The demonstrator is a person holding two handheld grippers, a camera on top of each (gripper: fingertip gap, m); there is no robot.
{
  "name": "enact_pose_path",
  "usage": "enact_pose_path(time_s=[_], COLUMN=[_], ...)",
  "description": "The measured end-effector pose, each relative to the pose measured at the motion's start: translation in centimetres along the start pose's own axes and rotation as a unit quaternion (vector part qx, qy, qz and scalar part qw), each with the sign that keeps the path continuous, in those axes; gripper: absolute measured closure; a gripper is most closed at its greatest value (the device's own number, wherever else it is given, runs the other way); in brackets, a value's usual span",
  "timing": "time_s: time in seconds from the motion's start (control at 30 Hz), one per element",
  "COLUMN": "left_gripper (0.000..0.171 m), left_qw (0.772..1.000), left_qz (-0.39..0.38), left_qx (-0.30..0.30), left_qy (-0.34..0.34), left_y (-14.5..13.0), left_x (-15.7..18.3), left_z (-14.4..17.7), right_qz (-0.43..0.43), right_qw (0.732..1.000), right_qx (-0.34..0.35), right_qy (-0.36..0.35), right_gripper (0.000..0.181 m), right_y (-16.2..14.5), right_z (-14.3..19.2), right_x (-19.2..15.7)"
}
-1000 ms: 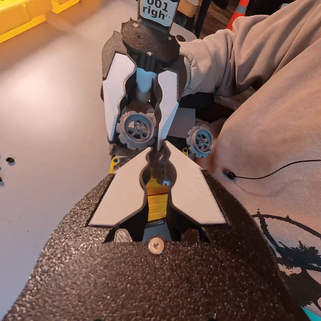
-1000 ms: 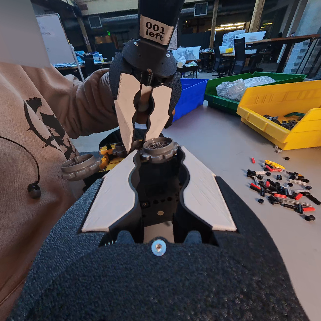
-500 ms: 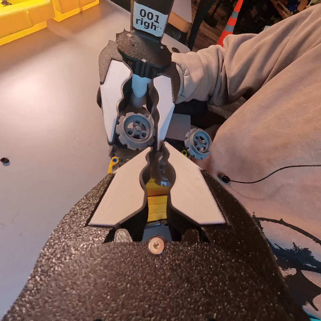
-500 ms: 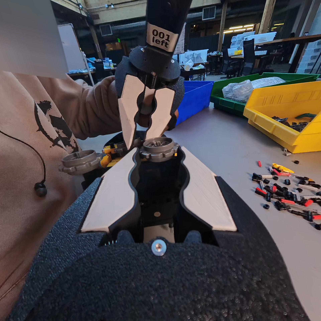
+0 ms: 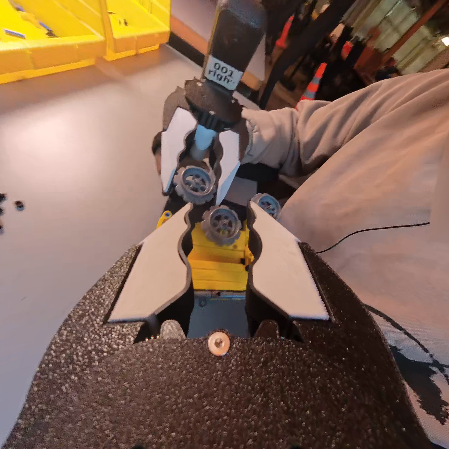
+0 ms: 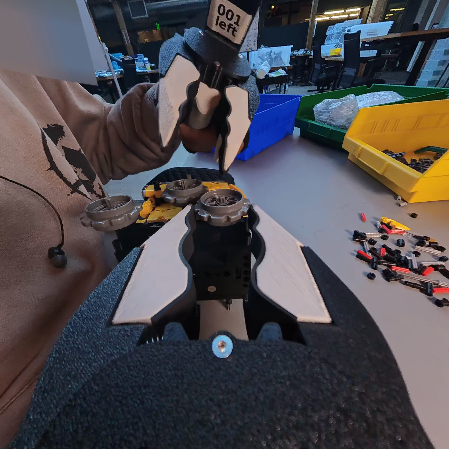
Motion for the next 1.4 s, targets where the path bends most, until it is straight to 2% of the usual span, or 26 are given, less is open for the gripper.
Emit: enact_pose_path(time_s=[0.07, 0.13, 0.23, 0.33, 0.67, 1.0, 1.4], left_gripper=[0.126, 0.121, 0.125, 0.128, 0.129, 0.13, 0.13], left_qw=[0.997, 0.993, 0.983, 0.979, 0.973, 0.972, 0.97], left_qz=[-0.013, -0.017, -0.04, -0.055, -0.034, -0.029, -0.035], left_qx=[-0.056, -0.1, -0.149, -0.169, -0.217, -0.229, -0.237], left_qy=[0.058, 0.066, 0.097, 0.101, 0.075, 0.05, 0.042], left_y=[-1.4, -2.5, -3.5, -3.5, -4.0, -3.9, -3.9], left_x=[-0.7, -0.4, -0.6, -0.4, -1.0, -1.1, -0.6], left_z=[0.1, -0.8, -2.1, -2.6, -2.8, -2.9, -2.8], right_qz=[0.005, 0.008, 0.007, 0.011, 0.001, 0.013, -0.031], right_qw=[1.0, 1.0, 1.0, 1.0, 0.999, 0.999, 0.998], right_qx=[-0.001, -0.004, -0.004, -0.005, 0.041, 0.048, 0.061], right_qy=[-0.008, -0.01, -0.014, -0.016, -0.023, -0.019, -0.003], right_gripper=[0.14, 0.14, 0.14, 0.141, 0.143, 0.144, 0.146], right_y=[0.0, 0.0, 0.1, 0.2, 0.9, 1.3, 1.6], right_z=[0.1, -0.1, -0.2, -0.2, 0.1, -0.1, -0.2], right_x=[0.1, 0.0, 0.1, -0.2, -0.4, -0.3, -0.6])
Point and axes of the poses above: each gripper's, where its closed fingertips meet, z back along the fingers, y out of its top, x = y × z across the jaws, the point moved 2 cm from there along z, back along the fingers, and after that the axes turned 13 degrees about -y, right-handed, at the moved point
